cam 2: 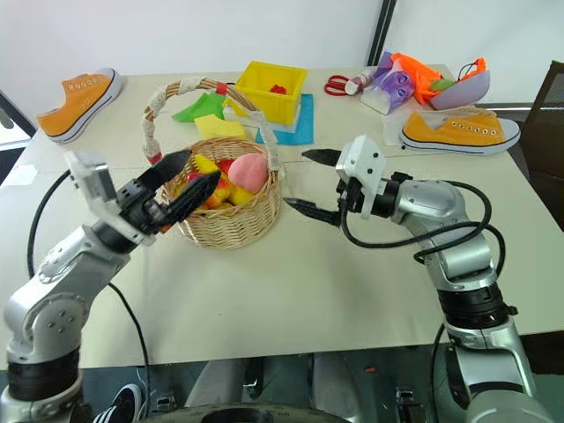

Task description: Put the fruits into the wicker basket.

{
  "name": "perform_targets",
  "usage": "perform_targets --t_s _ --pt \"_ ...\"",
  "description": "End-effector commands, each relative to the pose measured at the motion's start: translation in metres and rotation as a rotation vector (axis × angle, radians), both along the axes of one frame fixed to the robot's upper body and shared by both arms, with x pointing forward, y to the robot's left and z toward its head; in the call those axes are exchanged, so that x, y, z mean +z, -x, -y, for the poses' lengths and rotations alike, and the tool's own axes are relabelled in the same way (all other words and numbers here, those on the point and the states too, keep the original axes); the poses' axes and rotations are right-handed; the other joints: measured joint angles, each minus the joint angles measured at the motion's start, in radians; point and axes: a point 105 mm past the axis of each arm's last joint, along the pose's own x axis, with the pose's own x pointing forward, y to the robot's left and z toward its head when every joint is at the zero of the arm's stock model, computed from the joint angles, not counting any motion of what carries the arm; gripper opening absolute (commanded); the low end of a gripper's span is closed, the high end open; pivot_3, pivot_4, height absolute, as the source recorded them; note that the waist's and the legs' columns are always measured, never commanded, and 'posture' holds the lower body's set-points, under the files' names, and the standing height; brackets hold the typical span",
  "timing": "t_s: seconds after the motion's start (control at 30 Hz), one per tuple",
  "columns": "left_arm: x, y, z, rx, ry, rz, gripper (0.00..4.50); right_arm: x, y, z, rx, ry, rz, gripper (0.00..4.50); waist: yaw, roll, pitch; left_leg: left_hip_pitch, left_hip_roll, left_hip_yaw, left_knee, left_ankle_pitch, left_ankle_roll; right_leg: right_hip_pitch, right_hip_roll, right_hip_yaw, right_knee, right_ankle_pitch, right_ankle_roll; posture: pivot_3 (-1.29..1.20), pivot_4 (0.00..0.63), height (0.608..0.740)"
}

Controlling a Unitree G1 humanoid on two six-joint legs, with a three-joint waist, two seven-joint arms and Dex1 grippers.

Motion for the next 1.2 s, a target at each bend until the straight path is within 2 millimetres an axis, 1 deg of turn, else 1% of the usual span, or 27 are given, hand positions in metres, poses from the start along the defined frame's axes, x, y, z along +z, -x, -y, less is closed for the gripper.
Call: perform_targets --t_s 0.03,0.1,0.17,0.2,0.27,0.37,0.43,0.57,0.63,0.73,0.77,0.87,0.97,1.0,1.03,1.1,1.13,1.17,1.2 --pt "0.015 0.023 -0.015 -0.056 -0.044 0.079 4.48 0.02 -0.013 0.0 -0.102 -0.105 0.029 4.5 0.001 0.001 0.0 0.0 0.0 0.0 0.0 0.0 0.0 0.0 0.0 0.0 0.0 0.0 0.0 0.0 0.15 0.74" --pt "0.006 0.028 -0.036 -0.01 -0.132 0.073 4.48 0.022 -0.022 -0.008 -0.154 -0.184 0.002 4.5 0.0 0.001 0.001 0.0 0.0 0.0 -0.001 0.0 0.0 -0.001 0.0 0.0 0.0 0.0 -0.001 0.0 0.15 0.74" --pt "0.002 0.03 -0.053 0.042 -0.19 0.076 4.48 0.023 -0.024 -0.017 -0.147 -0.242 -0.031 4.5 0.0 0.001 0.001 0.0 0.0 0.0 -0.002 0.0 0.0 -0.002 -0.001 0.0 -0.001 -0.001 -0.002 0.0 0.15 0.74" --pt "0.002 0.031 -0.061 0.059 -0.187 0.07 4.48 0.021 -0.025 -0.022 -0.152 -0.236 -0.03 4.5 0.002 0.002 0.001 0.0 0.0 0.0 -0.002 0.0 0.0 -0.002 -0.001 0.0 -0.001 -0.001 -0.002 0.0 0.15 0.74" --pt "0.002 0.032 -0.07 0.082 -0.192 0.075 4.48 0.015 -0.029 -0.027 -0.165 -0.218 -0.038 4.5 0.008 0.002 0.001 0.0 0.0 0.0 -0.003 0.0 -0.001 -0.006 -0.001 0.0 -0.001 -0.002 -0.003 0.0 0.15 0.74" --pt "-0.002 0.034 -0.078 0.109 -0.209 0.072 4.48 0.016 -0.037 -0.031 -0.165 -0.242 -0.063 4.5 0.002 0.002 0.001 -0.001 -0.001 0.001 -0.003 0.0 -0.001 -0.005 -0.002 0.0 -0.003 -0.002 -0.004 0.0 0.15 0.74" --pt "-0.003 0.034 -0.081 0.123 -0.201 0.07 4.48 0.018 -0.039 -0.035 -0.149 -0.257 -0.072 4.5 -0.001 0.002 0.001 -0.001 -0.001 0.001 -0.003 0.0 -0.001 -0.006 -0.002 0.0 -0.003 -0.001 -0.004 0.0 0.15 0.74" --pt "-0.008 0.034 -0.084 0.148 -0.212 0.065 4.48 0.017 -0.038 -0.054 -0.112 -0.244 -0.061 4.5 -0.002 0.002 0.001 -0.001 -0.001 0.001 -0.007 0.0 -0.001 -0.007 -0.002 0.0 -0.002 0.0 -0.002 0.0 0.15 0.74" --pt "-0.01 0.033 -0.085 0.163 -0.208 0.066 4.48 0.018 -0.039 -0.06 -0.099 -0.256 -0.063 4.5 -0.006 0.002 0.001 -0.001 -0.001 0.001 -0.009 0.001 -0.002 -0.007 -0.002 0.0 -0.002 0.0 -0.001 0.0 0.15 0.74" --pt "-0.012 0.033 -0.084 0.168 -0.196 0.065 4.5 0.017 -0.036 -0.066 -0.078 -0.252 -0.06 3.71 -0.005 0.002 0.001 -0.001 -0.001 0.001 -0.011 0.001 -0.003 -0.007 -0.002 0.0 -0.002 0.0 -0.001 0.0 0.15 0.74" --pt "-0.012 0.032 -0.083 0.165 -0.194 0.064 4.5 0.017 -0.036 -0.065 -0.079 -0.251 -0.06 3.29 -0.004 0.002 0.001 -0.001 -0.001 0.001 -0.012 0.002 -0.003 -0.007 -0.002 0.0 -0.003 0.0 -0.001 0.0 0.15 0.74" --pt "-0.014 0.03 -0.081 0.159 -0.191 0.058 4.5 0.018 -0.037 -0.061 -0.088 -0.254 -0.054 1.81 -0.002 0.002 0.001 -0.001 -0.001 0.001 -0.013 0.002 -0.003 -0.007 -0.002 0.0 -0.003 0.0 -0.001 0.0 0.15 0.74" --pt "-0.015 0.028 -0.079 0.145 -0.18 0.056 4.5 0.021 -0.04 -0.05 -0.118 -0.256 -0.044 0.25 -0.002 0.002 0.001 -0.001 -0.001 0.001 -0.013 0.002 -0.004 -0.007 -0.002 0.0 -0.003 0.0 -0.002 0.0 0.15 0.74" --pt "-0.015 0.027 -0.077 0.137 -0.175 0.054 4.5 0.023 -0.042 -0.043 -0.141 -0.26 -0.035 0.05 -0.002 0.002 0.001 -0.001 -0.001 0.001 -0.013 0.002 -0.004 -0.007 -0.002 0.0 -0.003 0.0 -0.002 0.0 0.15 0.74" --pt "-0.016 0.026 -0.076 0.13 -0.17 0.052 4.5 0.025 -0.044 -0.036 -0.161 -0.266 -0.029 0.05 0.0 0.002 0.001 -0.001 -0.001 0.001 -0.013 0.002 -0.004 -0.007 -0.002 0.0 -0.003 0.0 -0.002 0.0 0.15 0.74" --pt "-0.017 0.022 -0.071 0.112 -0.157 0.052 4.5 0.028 -0.051 -0.014 -0.244 -0.275 -0.004 0.05 0.001 0.002 0.001 -0.001 -0.001 0.001 -0.013 0.002 -0.004 -0.007 -0.002 0.0 -0.003 0.0 -0.002 0.0 0.15 0.74" --pt "-0.017 0.021 -0.07 0.106 -0.152 0.051 4.5 0.029 -0.053 -0.008 -0.27 -0.275 0.005 0.05 0.002 0.002 0.001 -0.001 -0.001 0.001 -0.013 0.002 -0.004 -0.007 -0.002 0.0 -0.003 0.0 -0.001 0.0 0.15 0.74" --pt "-0.017 0.018 -0.066 0.091 -0.146 0.052 4.5 0.031 -0.054 0.004 -0.295 -0.276 0.02 0.05 0.001 0.002 0.001 -0.001 -0.001 0.001 -0.013 0.002 -0.004 -0.006 -0.002 0.0 -0.003 0.0 -0.001 0.0 0.15 0.74" --pt "-0.017 0.015 -0.06 0.068 -0.136 0.055 4.5 0.032 -0.054 0.022 -0.337 -0.273 0.04 0.05 0.005 0.002 0.001 -0.001 -0.001 0.001 -0.013 0.002 -0.004 -0.007 -0.002 0.0 -0.003 0.0 -0.001 0.0 0.15 0.74"
